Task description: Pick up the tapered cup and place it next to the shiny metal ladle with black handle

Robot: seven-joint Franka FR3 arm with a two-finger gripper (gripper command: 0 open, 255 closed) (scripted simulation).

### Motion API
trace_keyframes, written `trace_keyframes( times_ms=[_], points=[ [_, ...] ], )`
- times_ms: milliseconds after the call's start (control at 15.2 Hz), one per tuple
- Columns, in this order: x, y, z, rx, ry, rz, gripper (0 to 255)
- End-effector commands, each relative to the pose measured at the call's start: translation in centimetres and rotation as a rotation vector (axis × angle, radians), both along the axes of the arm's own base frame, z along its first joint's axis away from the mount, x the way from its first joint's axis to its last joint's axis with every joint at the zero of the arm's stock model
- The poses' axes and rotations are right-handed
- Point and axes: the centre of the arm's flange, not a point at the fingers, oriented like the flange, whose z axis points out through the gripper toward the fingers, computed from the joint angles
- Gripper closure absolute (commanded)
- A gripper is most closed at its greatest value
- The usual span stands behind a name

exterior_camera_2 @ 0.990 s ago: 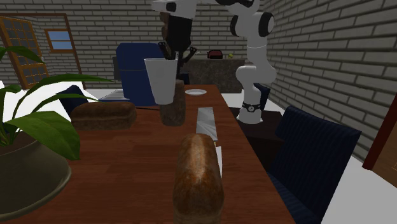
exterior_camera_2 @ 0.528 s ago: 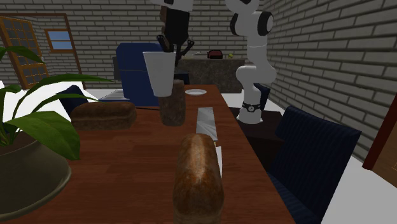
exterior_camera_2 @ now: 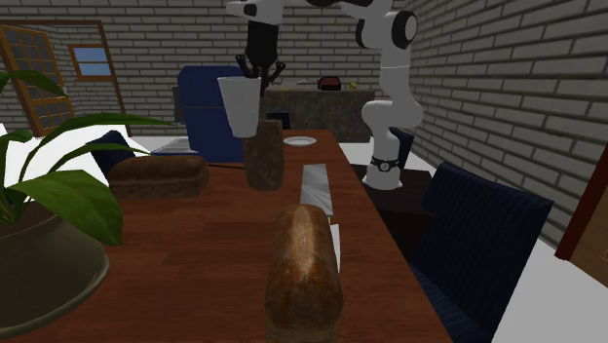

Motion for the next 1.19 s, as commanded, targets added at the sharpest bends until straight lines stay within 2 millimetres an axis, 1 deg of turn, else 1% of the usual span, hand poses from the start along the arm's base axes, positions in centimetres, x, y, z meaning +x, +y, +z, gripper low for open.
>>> trace_keyframes(
  times_ms=[0,1122],
  points=[
    [-2.4,-1.6,-0.3,0.0,0.0,0.001,255],
    [-20.7,-14.6,-0.1,0.0,0.0,0.001,255]
  ],
)
